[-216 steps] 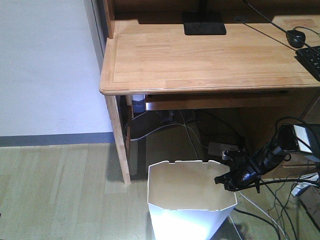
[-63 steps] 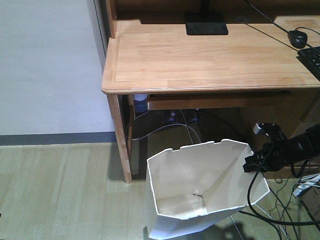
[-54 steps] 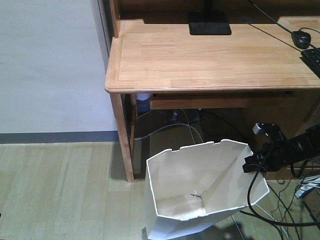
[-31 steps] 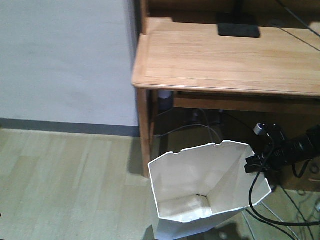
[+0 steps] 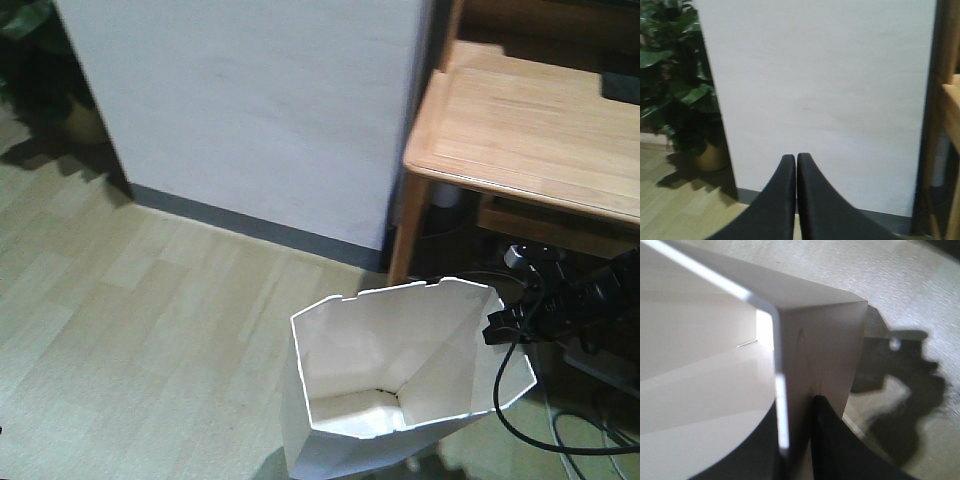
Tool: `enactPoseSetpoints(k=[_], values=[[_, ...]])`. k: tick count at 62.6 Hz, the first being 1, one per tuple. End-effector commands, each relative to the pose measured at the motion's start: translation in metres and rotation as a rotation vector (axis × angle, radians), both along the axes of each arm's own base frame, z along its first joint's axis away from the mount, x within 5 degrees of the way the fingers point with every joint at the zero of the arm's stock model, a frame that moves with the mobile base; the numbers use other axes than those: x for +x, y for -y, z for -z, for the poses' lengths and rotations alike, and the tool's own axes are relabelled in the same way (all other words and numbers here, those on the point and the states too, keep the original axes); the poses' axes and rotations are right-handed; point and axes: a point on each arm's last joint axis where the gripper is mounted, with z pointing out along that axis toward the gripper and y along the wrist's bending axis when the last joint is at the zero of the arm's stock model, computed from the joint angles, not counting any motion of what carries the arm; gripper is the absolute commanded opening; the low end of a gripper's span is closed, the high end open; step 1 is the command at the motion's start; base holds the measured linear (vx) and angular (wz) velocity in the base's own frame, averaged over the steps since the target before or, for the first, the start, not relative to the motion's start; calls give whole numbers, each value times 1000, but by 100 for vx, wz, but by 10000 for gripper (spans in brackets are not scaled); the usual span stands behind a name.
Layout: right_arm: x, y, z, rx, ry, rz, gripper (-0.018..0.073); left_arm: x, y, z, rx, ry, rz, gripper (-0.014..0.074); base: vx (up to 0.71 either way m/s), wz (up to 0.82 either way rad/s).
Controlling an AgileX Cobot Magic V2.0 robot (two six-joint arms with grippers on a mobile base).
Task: Move trash bin to bedside with robot
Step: 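Hold the bin in the right gripper while the base turns toward the bed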
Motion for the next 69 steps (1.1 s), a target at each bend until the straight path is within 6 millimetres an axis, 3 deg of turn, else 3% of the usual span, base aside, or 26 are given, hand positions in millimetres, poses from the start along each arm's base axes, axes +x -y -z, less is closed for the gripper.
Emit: enactPoseSetpoints(k=[1, 69], values=[[8, -10, -34, 176, 43, 7, -1, -2, 0, -15, -9, 102, 3, -6, -2, 50], [8, -10, -34, 176, 44, 6, -2, -2, 0, -15, -9, 102, 3, -6, 9, 52]])
